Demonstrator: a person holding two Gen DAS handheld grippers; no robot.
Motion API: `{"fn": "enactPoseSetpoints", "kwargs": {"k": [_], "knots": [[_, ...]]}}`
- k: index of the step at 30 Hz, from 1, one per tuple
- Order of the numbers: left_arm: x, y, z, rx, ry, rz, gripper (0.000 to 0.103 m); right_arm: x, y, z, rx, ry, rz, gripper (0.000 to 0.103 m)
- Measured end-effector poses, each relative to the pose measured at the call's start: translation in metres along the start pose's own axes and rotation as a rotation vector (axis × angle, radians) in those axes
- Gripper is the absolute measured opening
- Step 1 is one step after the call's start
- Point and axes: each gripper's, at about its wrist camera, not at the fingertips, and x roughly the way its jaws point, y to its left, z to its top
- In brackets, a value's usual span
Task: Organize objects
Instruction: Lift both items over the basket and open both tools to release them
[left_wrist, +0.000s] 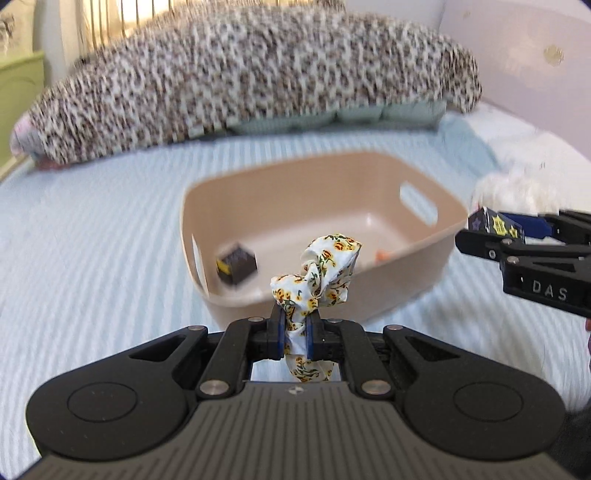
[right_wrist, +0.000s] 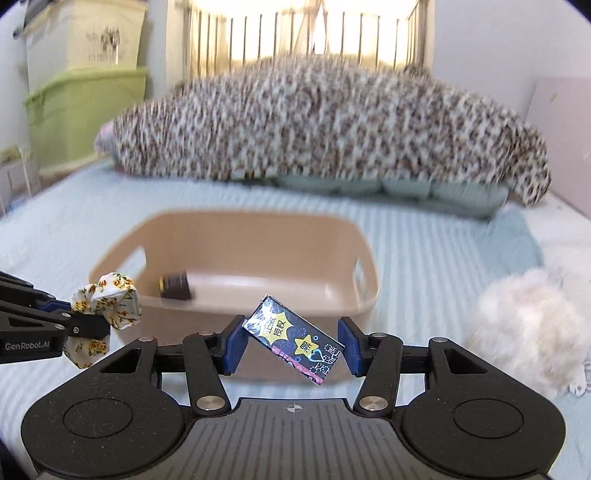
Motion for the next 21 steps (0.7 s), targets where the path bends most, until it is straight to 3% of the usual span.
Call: {"fn": "enactPoseSetpoints", "kwargs": {"k": [5,11,17,21], "knots": [[0.0,0.001,0.019,-0.036,-0.075,0.032,0.011,-0.008,-0.005,0.014,0.056,-0.086,0.012,0.05],[0.021,0.001,0.038,-0.062,-0.131,0.075,0.011,0.014,-0.013,0.025,0.119,-0.109,0.002,0.05],[0.059,0.004,0.048,-0.092,-0.088,0.103,0.011,0.052,-0.008,0.029,0.136,-0.083,-0.03,0.05],[0.089,0.01,0.049,-0.104,-0.015,0.119,0.011,0.076,0.0,0.024,0.123,-0.035,-0.051,0.05]]}}
